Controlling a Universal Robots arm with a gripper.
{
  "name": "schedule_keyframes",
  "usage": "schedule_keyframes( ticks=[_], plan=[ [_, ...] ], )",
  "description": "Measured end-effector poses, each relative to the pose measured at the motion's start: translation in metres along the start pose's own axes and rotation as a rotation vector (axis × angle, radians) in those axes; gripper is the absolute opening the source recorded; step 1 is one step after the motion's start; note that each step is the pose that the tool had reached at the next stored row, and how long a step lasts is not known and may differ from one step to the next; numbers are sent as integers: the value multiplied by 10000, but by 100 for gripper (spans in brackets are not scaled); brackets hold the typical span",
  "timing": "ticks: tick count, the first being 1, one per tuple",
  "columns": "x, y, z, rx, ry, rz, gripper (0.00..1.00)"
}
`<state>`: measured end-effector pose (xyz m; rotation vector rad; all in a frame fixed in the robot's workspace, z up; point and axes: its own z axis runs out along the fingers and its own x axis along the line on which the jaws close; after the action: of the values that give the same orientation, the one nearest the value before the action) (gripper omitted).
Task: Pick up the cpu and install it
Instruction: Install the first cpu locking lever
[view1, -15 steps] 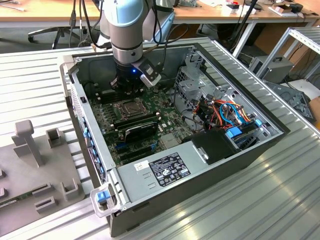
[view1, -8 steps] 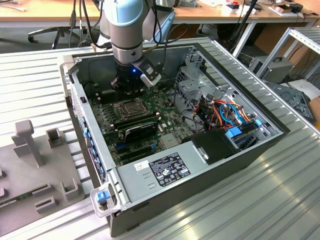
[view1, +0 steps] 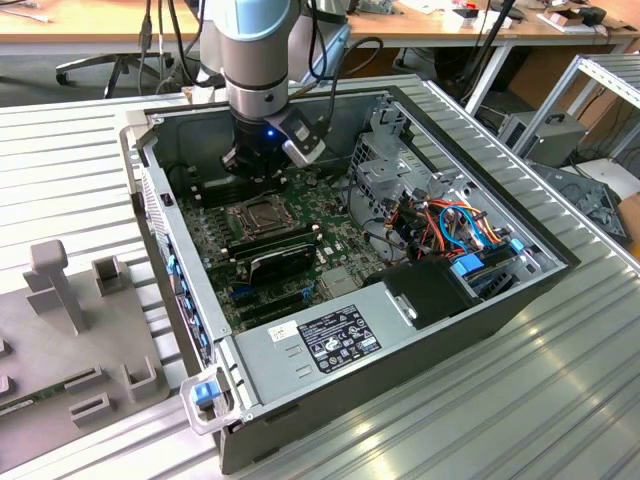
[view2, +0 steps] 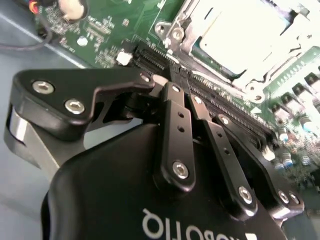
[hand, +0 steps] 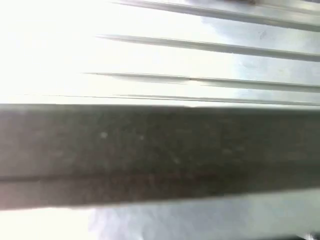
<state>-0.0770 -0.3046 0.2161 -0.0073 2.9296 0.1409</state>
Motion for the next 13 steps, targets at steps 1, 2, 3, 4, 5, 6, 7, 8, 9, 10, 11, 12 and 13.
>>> schedule_keyframes(
  ticks=[1, 2, 3, 4, 5, 6, 7, 8, 9, 10, 11, 12, 13],
  plan=[
    [-6, 3, -28, 0, 2, -1, 11],
    [-10, 5, -47, 0, 1, 0, 11],
    [-9, 5, -47, -3, -7, -2, 11],
    [-5, 5, -49, -2, -15, -2, 11],
    [6, 5, -52, 0, -35, -4, 11],
    [46, 5, -60, 0, -100, -9, 11],
    [66, 6, -65, 0, -133, -13, 11],
    [86, 6, -69, 0, -164, -17, 11],
    [115, 7, -75, 5, -209, -20, 11],
    [115, 7, -75, 7, -211, -22, 11],
    [114, 7, -80, 9, -210, -22, 11],
    [110, 9, -101, 8, -211, -23, 11],
    [99, 14, -150, 9, -212, -22, 11]
  ],
)
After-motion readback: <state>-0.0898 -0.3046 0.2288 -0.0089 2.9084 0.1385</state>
